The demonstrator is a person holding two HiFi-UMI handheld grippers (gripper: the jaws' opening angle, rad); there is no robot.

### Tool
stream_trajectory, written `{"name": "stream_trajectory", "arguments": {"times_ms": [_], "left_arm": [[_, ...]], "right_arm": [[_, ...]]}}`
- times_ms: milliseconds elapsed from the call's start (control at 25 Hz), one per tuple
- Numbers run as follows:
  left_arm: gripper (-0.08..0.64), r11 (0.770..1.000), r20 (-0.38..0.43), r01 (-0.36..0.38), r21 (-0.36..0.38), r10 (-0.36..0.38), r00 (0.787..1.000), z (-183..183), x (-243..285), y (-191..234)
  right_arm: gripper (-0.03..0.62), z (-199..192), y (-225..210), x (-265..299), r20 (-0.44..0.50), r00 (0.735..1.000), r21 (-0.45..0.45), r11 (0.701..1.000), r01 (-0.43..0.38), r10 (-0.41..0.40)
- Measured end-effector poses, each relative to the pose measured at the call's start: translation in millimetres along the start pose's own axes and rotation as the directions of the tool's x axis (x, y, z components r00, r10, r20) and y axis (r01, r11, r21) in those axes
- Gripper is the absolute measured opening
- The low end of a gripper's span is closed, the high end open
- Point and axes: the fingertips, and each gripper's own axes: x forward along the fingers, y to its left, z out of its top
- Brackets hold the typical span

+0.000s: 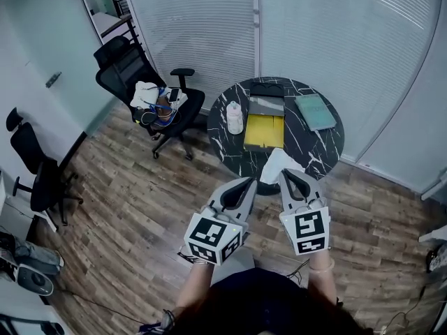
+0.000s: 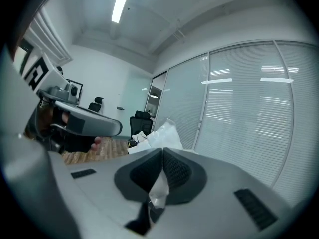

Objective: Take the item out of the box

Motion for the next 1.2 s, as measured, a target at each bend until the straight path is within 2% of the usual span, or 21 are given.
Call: {"name": "stream_trajectory", "arguments": {"times_ms": [1200], "left_arm": [[0.026,0.999,0.010,0.006,0.035,-0.006,1.000,4.1,-48.4,-74.2]], "right_arm": [[0.025,14.0,17.9,-94.0,0.060,0.998,-0.002,1.000,0.014,-0.014]]}}
